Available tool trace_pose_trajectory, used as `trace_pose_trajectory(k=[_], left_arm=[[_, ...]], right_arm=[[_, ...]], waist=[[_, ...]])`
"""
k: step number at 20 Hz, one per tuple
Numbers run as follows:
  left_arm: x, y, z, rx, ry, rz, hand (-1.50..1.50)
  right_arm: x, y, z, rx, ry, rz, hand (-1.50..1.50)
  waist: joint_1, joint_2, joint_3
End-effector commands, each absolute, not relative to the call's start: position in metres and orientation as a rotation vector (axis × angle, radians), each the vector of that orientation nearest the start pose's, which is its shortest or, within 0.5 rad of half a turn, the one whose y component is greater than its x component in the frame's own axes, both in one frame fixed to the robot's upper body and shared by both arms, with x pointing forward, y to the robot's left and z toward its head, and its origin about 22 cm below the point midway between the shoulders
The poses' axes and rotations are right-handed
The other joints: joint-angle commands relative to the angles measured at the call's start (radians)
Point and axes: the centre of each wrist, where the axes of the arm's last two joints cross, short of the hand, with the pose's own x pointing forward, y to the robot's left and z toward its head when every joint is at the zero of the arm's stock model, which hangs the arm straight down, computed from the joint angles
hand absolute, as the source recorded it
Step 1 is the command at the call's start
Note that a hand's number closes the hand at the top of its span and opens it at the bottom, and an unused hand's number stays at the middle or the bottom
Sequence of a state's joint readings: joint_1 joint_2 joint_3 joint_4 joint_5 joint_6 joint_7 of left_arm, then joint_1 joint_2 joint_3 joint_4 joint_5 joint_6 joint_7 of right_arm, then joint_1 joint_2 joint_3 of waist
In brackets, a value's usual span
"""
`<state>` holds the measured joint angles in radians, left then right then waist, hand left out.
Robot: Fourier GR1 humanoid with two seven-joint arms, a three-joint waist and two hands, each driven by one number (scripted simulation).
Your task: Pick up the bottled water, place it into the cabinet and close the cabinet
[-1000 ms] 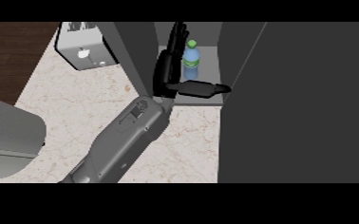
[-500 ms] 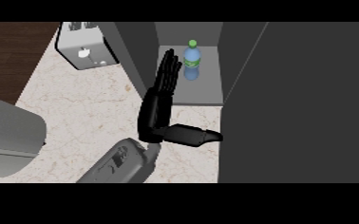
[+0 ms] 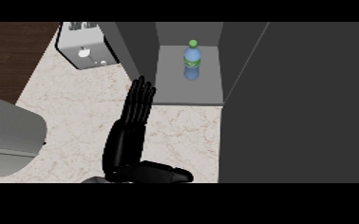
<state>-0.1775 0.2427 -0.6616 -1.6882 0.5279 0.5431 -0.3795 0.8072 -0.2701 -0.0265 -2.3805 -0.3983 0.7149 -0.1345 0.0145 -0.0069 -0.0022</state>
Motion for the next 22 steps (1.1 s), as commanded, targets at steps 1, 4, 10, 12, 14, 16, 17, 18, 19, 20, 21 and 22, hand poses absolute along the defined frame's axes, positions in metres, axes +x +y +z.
trace_pose_trajectory(k=[1, 4, 10, 12, 14, 16, 17, 18, 19, 20, 21, 22], left_arm=[[0.194, 0.126, 0.043, -0.344, -1.871, 0.111, -1.50], [0.188, 0.160, 0.036, -0.337, -1.873, 0.135, -1.50], [0.169, 0.174, 0.037, -0.314, -1.854, 0.142, -1.50], [0.177, 0.178, 0.045, -0.288, -1.883, 0.146, -1.50], [0.169, 0.186, 0.032, -0.280, -1.894, 0.167, -1.50], [0.164, 0.195, 0.042, -0.277, -1.895, 0.166, -1.50], [0.163, 0.190, 0.042, -0.270, -1.897, 0.184, -1.50], [0.156, 0.199, 0.034, -0.274, -1.885, 0.198, -1.50], [0.154, 0.197, 0.040, -0.284, -1.900, 0.191, -1.50], [0.163, 0.204, 0.039, -0.260, -1.893, 0.183, -1.50], [0.157, 0.217, 0.047, -0.261, -1.899, 0.172, -1.50], [0.152, 0.206, 0.045, -0.278, -1.884, 0.194, -1.50]], right_arm=[[0.047, -0.261, 0.139, 0.519, -1.714, 0.587, 1.50], [0.049, -0.252, 0.149, 0.561, -1.703, 0.608, 1.50], [0.052, -0.232, 0.147, 0.628, -1.691, 0.666, 1.50], [0.054, -0.224, 0.152, 0.646, -1.713, 0.666, 1.50], [0.058, -0.217, 0.151, 0.657, -1.713, 0.648, 1.50], [0.056, -0.209, 0.156, 0.668, -1.708, 0.648, 1.50], [0.058, -0.207, 0.155, 0.661, -1.709, 0.679, 1.50], [0.058, -0.206, 0.158, 0.658, -1.726, 0.676, 1.50], [0.061, -0.199, 0.155, 0.694, -1.723, 0.707, 1.50], [0.063, -0.193, 0.159, 0.707, -1.762, 0.698, 1.50], [0.065, -0.191, 0.157, 0.694, -1.750, 0.696, 1.50], [0.069, -0.183, 0.155, 0.698, -1.762, 0.722, 1.50]], waist=[[-0.016, -0.002, 0.001], [-0.001, 0.001, -0.003], [-0.017, -0.008, -0.003], [-0.018, -0.004, -0.003], [-0.009, 0.000, -0.005], [-0.004, -0.005, -0.006], [-0.012, -0.006, -0.004], [-0.007, -0.006, -0.006], [-0.007, -0.010, -0.006], [-0.008, -0.007, -0.008], [0.003, -0.007, -0.006], [0.002, -0.006, -0.005]])
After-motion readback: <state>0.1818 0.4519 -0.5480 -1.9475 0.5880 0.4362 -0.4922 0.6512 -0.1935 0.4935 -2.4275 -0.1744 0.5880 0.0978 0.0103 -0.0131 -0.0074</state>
